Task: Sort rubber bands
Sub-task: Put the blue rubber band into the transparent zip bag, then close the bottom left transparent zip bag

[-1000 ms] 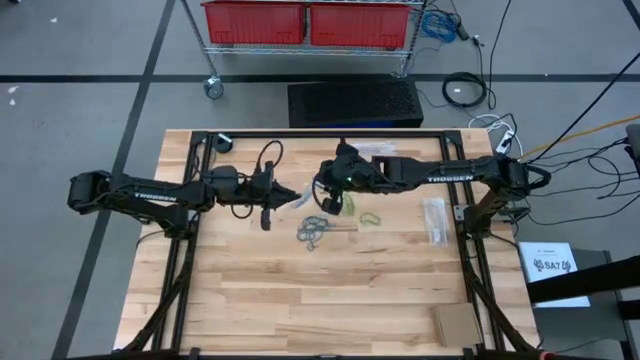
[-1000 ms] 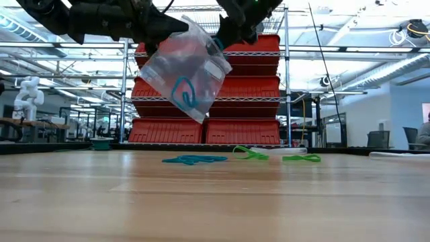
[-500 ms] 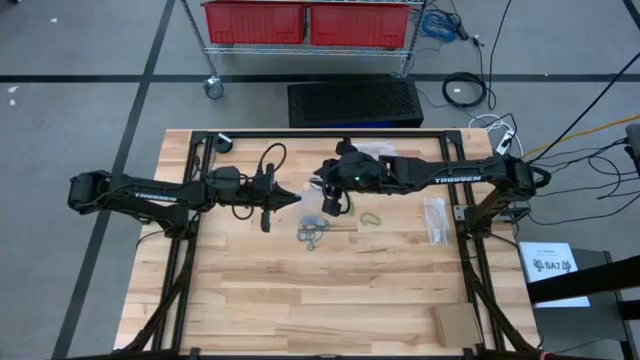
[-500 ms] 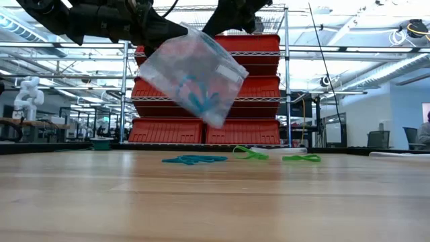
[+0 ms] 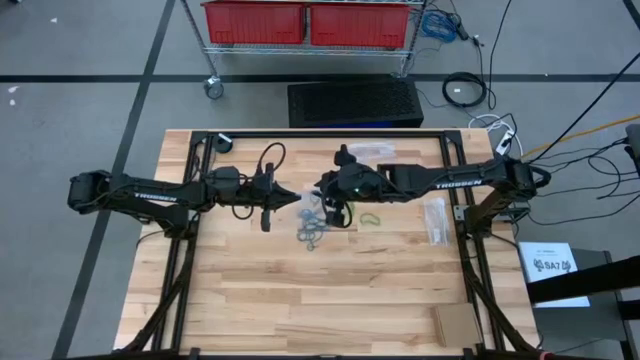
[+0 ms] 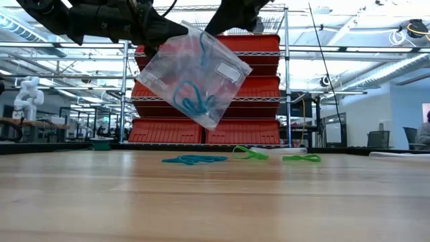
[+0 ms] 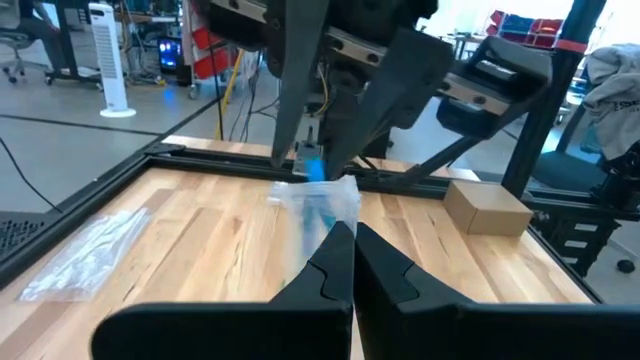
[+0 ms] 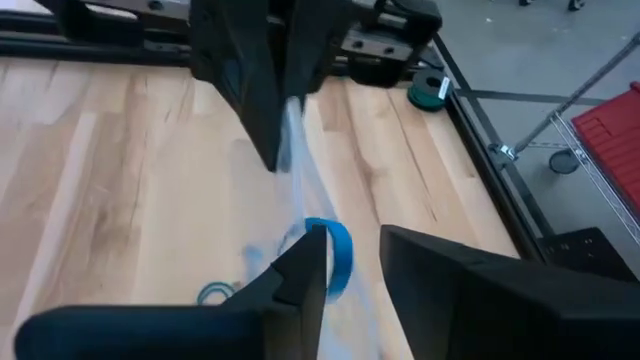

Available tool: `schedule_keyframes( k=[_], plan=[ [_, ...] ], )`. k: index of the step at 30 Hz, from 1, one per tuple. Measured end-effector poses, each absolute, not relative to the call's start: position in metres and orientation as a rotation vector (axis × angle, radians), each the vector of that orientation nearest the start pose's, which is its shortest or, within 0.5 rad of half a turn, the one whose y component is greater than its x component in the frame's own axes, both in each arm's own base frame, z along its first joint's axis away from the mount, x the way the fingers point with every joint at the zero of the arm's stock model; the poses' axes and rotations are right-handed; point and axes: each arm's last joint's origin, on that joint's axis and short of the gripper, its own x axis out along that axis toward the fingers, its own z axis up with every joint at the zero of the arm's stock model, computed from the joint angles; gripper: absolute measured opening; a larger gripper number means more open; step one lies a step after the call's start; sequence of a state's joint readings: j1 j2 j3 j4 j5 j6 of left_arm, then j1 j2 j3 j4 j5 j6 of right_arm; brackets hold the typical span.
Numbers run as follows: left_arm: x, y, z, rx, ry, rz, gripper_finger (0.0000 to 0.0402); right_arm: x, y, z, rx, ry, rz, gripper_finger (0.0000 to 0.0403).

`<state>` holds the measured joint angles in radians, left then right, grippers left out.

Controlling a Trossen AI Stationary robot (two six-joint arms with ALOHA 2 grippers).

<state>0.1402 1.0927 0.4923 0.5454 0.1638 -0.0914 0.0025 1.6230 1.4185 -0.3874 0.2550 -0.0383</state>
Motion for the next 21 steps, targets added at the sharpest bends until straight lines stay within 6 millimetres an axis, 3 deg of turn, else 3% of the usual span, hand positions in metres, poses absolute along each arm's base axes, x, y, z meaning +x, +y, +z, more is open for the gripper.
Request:
schedule_keyframes(
  k=[5,15,21],
  plan=[
    [0.229,0.028,0.244,-0.099,0.056,-0.021,0.0000,0.365,-0.007,0.323,-0.105,0.592,-0.237,0.0110],
    [0.229,0.028,0.243,-0.073,0.060,-0.011,0.0000,0.361,-0.007,0.332,-0.104,0.556,-0.238,0.0239],
    [0.229,0.028,0.243,-0.071,0.064,0.015,0.0000,0.348,-0.007,0.348,-0.086,0.517,-0.243,0.0253]
  ],
)
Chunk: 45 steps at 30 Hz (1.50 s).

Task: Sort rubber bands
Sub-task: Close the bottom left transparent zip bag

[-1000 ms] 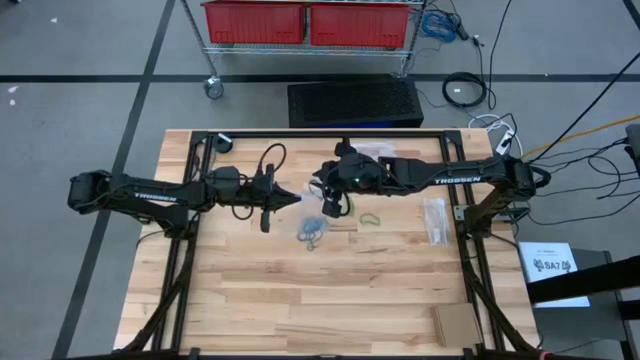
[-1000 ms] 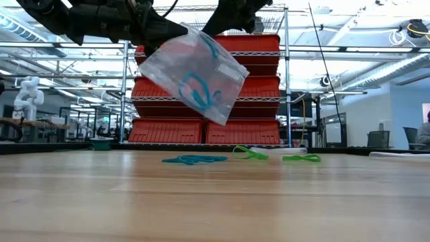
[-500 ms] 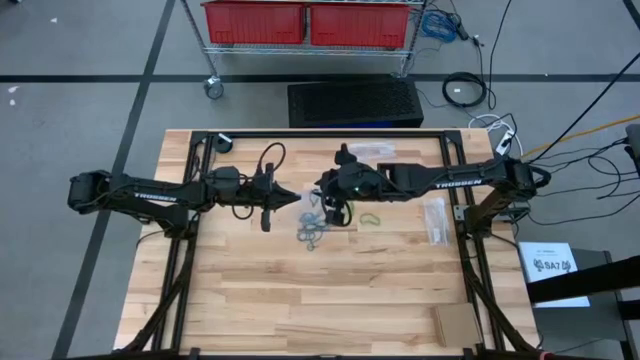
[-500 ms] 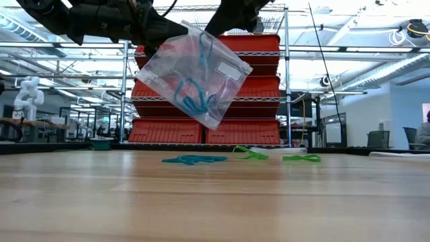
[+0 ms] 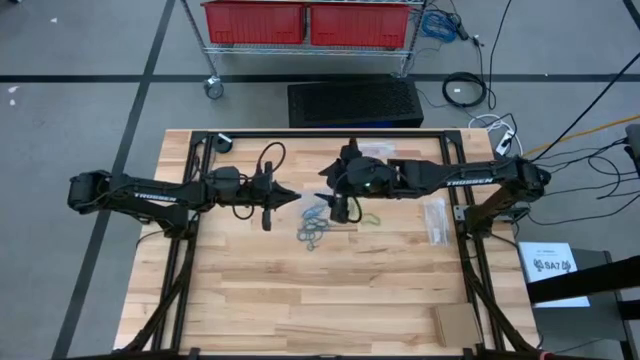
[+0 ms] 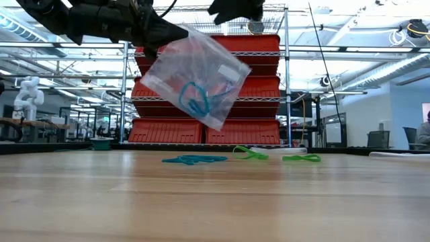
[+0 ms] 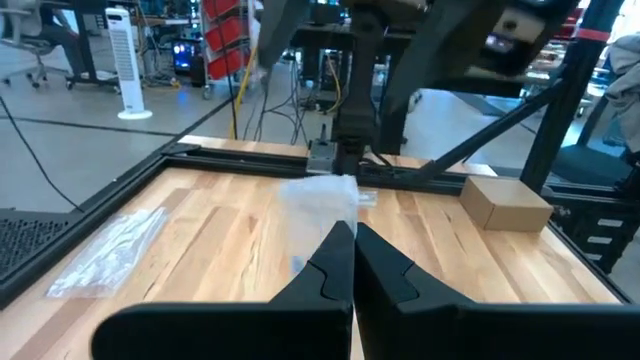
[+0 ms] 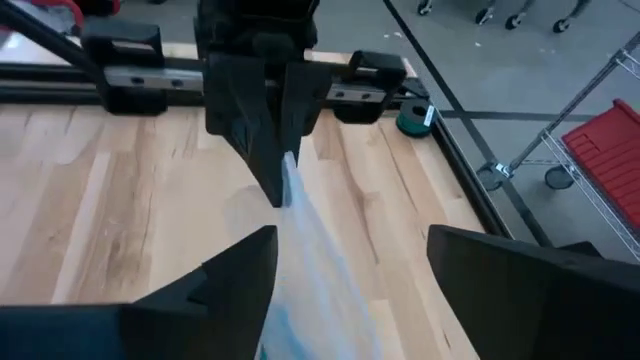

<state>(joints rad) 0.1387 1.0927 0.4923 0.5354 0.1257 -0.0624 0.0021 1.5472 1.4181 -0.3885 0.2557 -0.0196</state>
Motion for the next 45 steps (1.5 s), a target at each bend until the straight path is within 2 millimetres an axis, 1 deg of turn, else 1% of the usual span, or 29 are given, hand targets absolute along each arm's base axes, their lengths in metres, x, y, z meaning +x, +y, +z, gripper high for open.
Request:
schedule_keyframes(
  k=[5,7,10,14,18,22,24,26,28,32,34,35,38,41,45],
  plan=[
    [0.227,0.031,0.240,-0.027,0.105,0.110,0.0000,0.333,-0.007,0.353,-0.059,0.572,-0.256,0.0253],
    [0.225,0.033,0.240,0.007,0.157,0.193,0.0000,0.327,-0.007,0.353,-0.045,0.606,-0.262,0.0253],
    [0.221,0.038,0.241,0.058,0.279,0.361,0.0000,0.322,-0.007,0.349,-0.027,0.659,-0.271,0.0254],
    [0.217,0.043,0.248,0.121,0.446,0.530,0.0000,0.315,-0.010,0.341,-0.012,0.767,-0.290,0.0254],
    [0.213,0.045,0.263,0.159,0.590,0.637,0.0000,0.311,-0.016,0.328,0.013,0.844,-0.323,0.0254],
    [0.210,0.046,0.277,0.133,0.680,0.706,0.0000,0.308,-0.019,0.314,0.021,0.888,-0.329,0.0254],
    [0.214,0.048,0.276,0.096,0.699,0.719,0.0000,0.307,-0.020,0.305,0.032,0.909,-0.336,0.0254],
    [0.220,0.049,0.271,0.047,0.716,0.694,0.0000,0.308,-0.020,0.297,0.045,0.905,-0.331,0.0254],
    [0.229,0.051,0.260,0.002,0.759,0.661,0.0000,0.309,-0.019,0.286,0.077,0.895,-0.295,0.0254],
    [0.251,0.059,0.229,-0.053,0.868,0.639,0.0001,0.309,-0.016,0.266,0.127,0.886,-0.241,0.0254],
    [0.262,0.064,0.213,-0.069,0.902,0.618,0.0006,0.307,-0.016,0.256,0.142,0.898,-0.242,0.0254],
    [0.268,0.066,0.206,-0.075,0.908,0.594,0.0011,0.307,-0.016,0.253,0.146,0.900,-0.244,0.0254],
    [0.287,0.069,0.188,-0.084,0.898,0.450,0.0034,0.305,-0.016,0.244,0.159,0.900,-0.251,0.0254],
    [0.302,0.072,0.178,-0.099,0.830,0.303,0.0063,0.305,-0.016,0.238,0.183,0.886,-0.256,0.0254],
    [0.312,0.078,0.178,-0.130,0.724,0.192,0.0105,0.304,-0.016,0.227,0.274,0.848,-0.246,0.0254]
  ],
)
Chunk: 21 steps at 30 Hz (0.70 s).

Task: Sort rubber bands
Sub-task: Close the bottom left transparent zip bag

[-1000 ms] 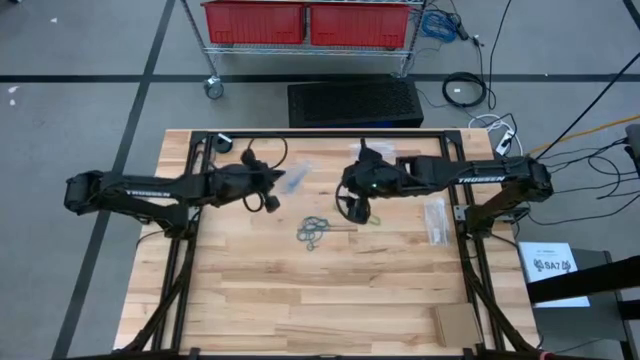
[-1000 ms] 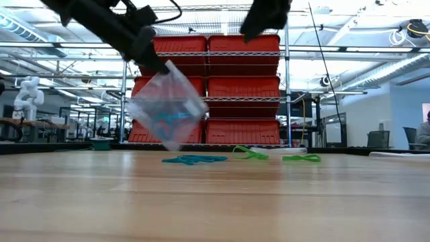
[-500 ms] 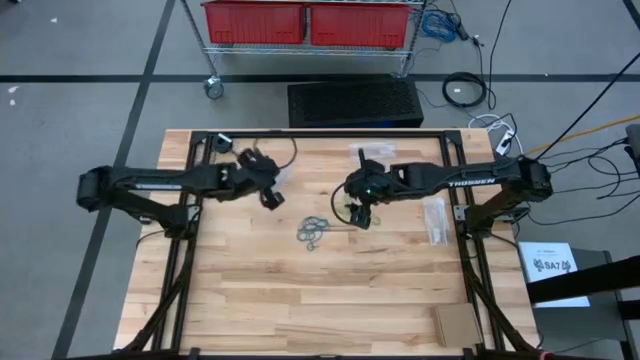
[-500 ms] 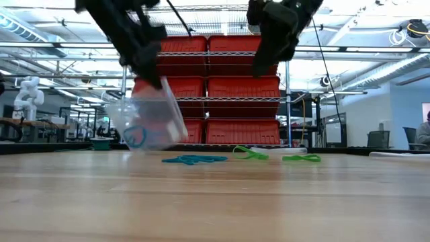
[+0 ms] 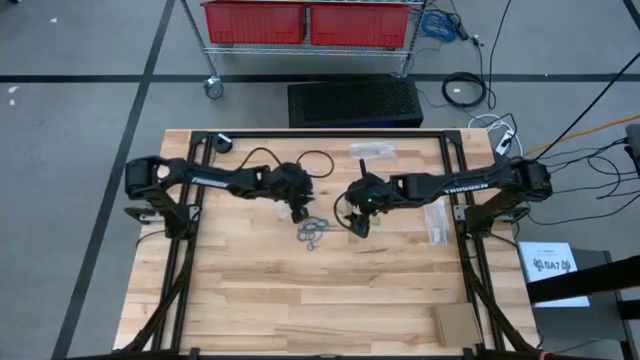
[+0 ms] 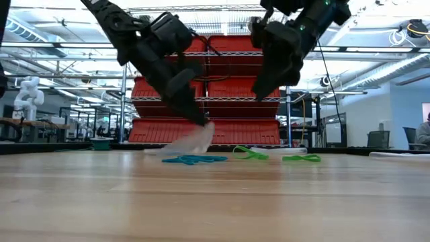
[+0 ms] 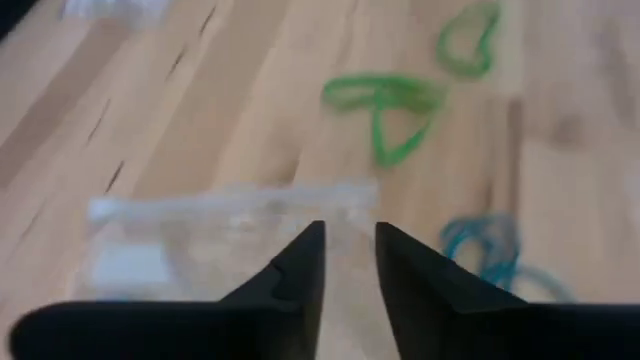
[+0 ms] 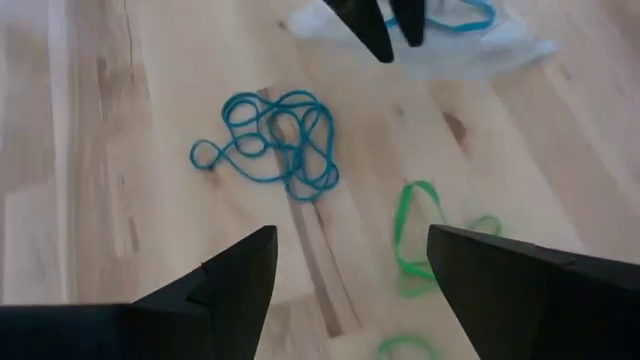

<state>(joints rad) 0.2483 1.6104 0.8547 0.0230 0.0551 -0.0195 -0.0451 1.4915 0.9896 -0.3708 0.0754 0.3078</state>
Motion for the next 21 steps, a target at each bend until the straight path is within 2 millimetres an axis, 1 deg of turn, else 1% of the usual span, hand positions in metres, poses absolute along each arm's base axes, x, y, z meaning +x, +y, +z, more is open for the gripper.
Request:
schedule_keyframes(
  k=[4,7,10,13,15,17,21],
  plan=[
    [0.309,0.087,0.189,-0.166,0.667,0.203,0.0142,0.301,-0.016,0.209,0.358,0.791,-0.271,0.0254],
    [0.304,0.095,0.201,-0.171,0.630,0.232,0.0162,0.300,-0.018,0.197,0.449,0.682,-0.293,0.0254],
    [0.294,0.105,0.211,-0.180,0.620,0.266,0.0172,0.302,-0.023,0.187,0.529,0.560,-0.329,0.0256],
    [0.282,0.114,0.217,-0.210,0.634,0.266,0.0173,0.310,-0.030,0.178,0.500,0.514,-0.376,0.0258],
    [0.275,0.118,0.218,-0.239,0.631,0.240,0.0173,0.319,-0.038,0.175,0.488,0.498,-0.394,0.0257],
    [0.269,0.122,0.218,-0.274,0.621,0.202,0.0173,0.327,-0.050,0.169,0.488,0.493,-0.437,0.0254],
    [0.257,0.128,0.211,-0.331,0.596,0.119,0.0173,0.338,-0.078,0.141,0.540,0.539,-0.555,0.0250]
  ],
)
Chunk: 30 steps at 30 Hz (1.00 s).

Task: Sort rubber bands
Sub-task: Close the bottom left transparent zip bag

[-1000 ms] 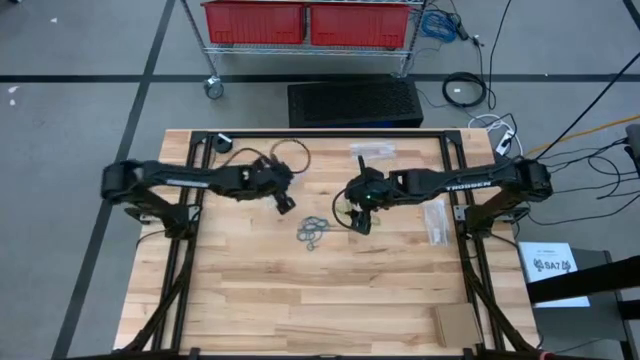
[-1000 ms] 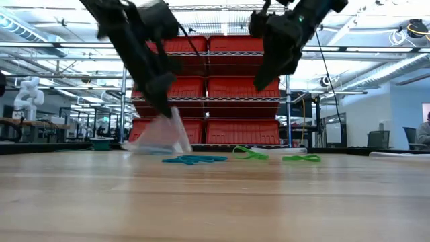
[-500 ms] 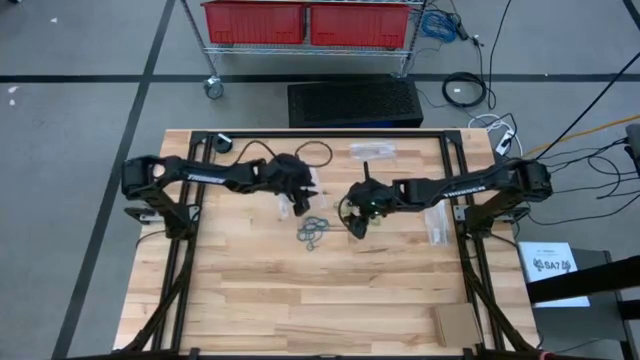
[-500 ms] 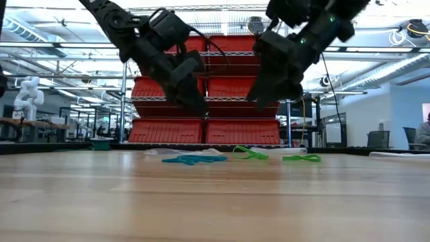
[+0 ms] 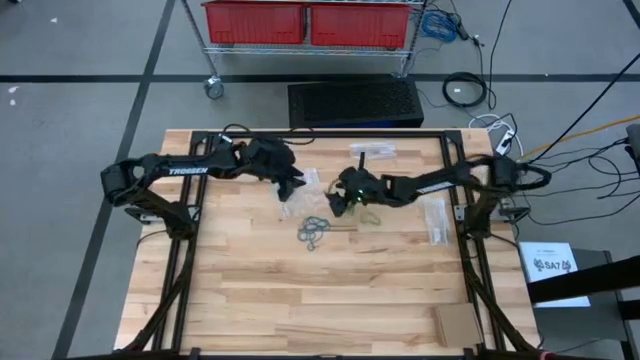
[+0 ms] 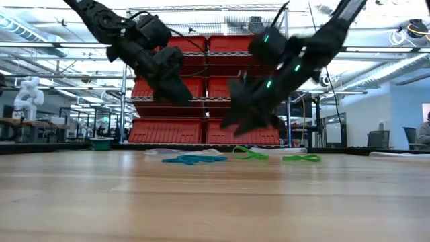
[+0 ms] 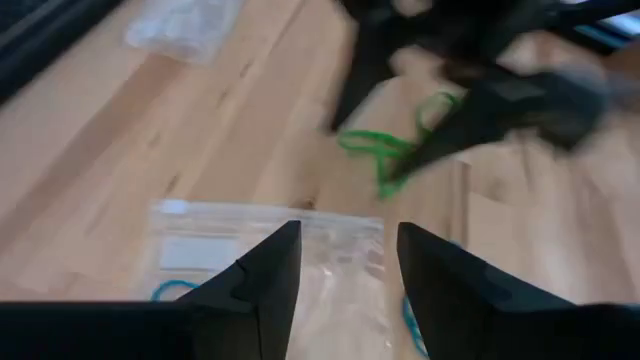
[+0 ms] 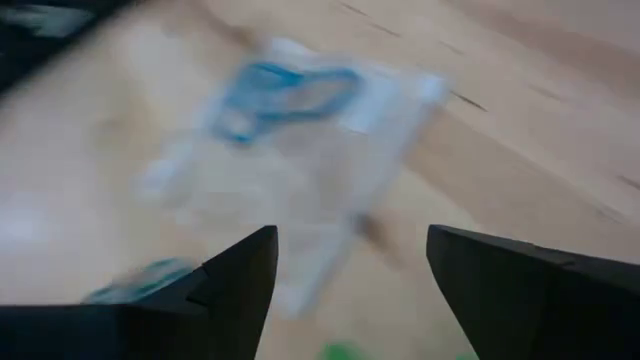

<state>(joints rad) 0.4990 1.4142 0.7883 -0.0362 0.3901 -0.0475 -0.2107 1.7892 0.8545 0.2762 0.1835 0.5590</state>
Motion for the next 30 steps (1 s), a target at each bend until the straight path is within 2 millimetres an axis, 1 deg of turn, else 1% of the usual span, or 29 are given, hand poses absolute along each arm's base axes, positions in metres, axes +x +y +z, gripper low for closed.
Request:
schedule_keyframes(
  k=[3,6,10,13,15,17,19,22,23,24,25,28,30],
  plan=[
    [0.251,0.130,0.204,-0.363,0.600,0.092,0.0173,0.349,-0.094,0.124,0.583,0.554,-0.593,0.0254],
    [0.247,0.132,0.199,-0.413,0.552,0.053,0.0173,0.363,-0.101,0.110,0.609,0.565,-0.567,0.0261],
    [0.245,0.134,0.199,-0.442,0.491,-0.007,0.0173,0.385,-0.106,0.104,0.606,0.545,-0.566,0.0264],
    [0.244,0.136,0.199,-0.446,0.487,-0.007,0.0173,0.396,-0.110,0.099,0.612,0.531,-0.600,0.0253],
    [0.243,0.137,0.199,-0.452,0.484,-0.019,0.0173,0.401,-0.112,0.095,0.594,0.531,-0.608,0.0231],
    [0.242,0.138,0.199,-0.459,0.478,-0.040,0.0173,0.404,-0.113,0.091,0.576,0.532,-0.608,0.0195],
    [0.241,0.139,0.200,-0.458,0.473,-0.063,0.0173,0.404,-0.111,0.090,0.547,0.539,-0.602,0.0145],
    [0.239,0.142,0.200,-0.452,0.466,-0.080,0.0172,0.404,-0.107,0.091,0.475,0.559,-0.606,0.0059],
    [0.239,0.143,0.200,-0.452,0.464,-0.078,0.0169,0.404,-0.106,0.092,0.458,0.571,-0.602,0.0033],
    [0.238,0.143,0.200,-0.451,0.462,-0.077,0.0165,0.404,-0.104,0.093,0.435,0.581,-0.596,0.0017],
    [0.238,0.144,0.201,-0.450,0.460,-0.076,0.0159,0.403,-0.101,0.097,0.408,0.596,-0.581,0.0010],
    [0.236,0.143,0.207,-0.434,0.432,-0.089,0.0134,0.399,-0.094,0.110,0.371,0.653,-0.520,0.0015],
    [0.236,0.142,0.211,-0.418,0.406,-0.118,0.0115,0.395,-0.091,0.125,0.321,0.672,-0.499,0.0013]
  ],
)
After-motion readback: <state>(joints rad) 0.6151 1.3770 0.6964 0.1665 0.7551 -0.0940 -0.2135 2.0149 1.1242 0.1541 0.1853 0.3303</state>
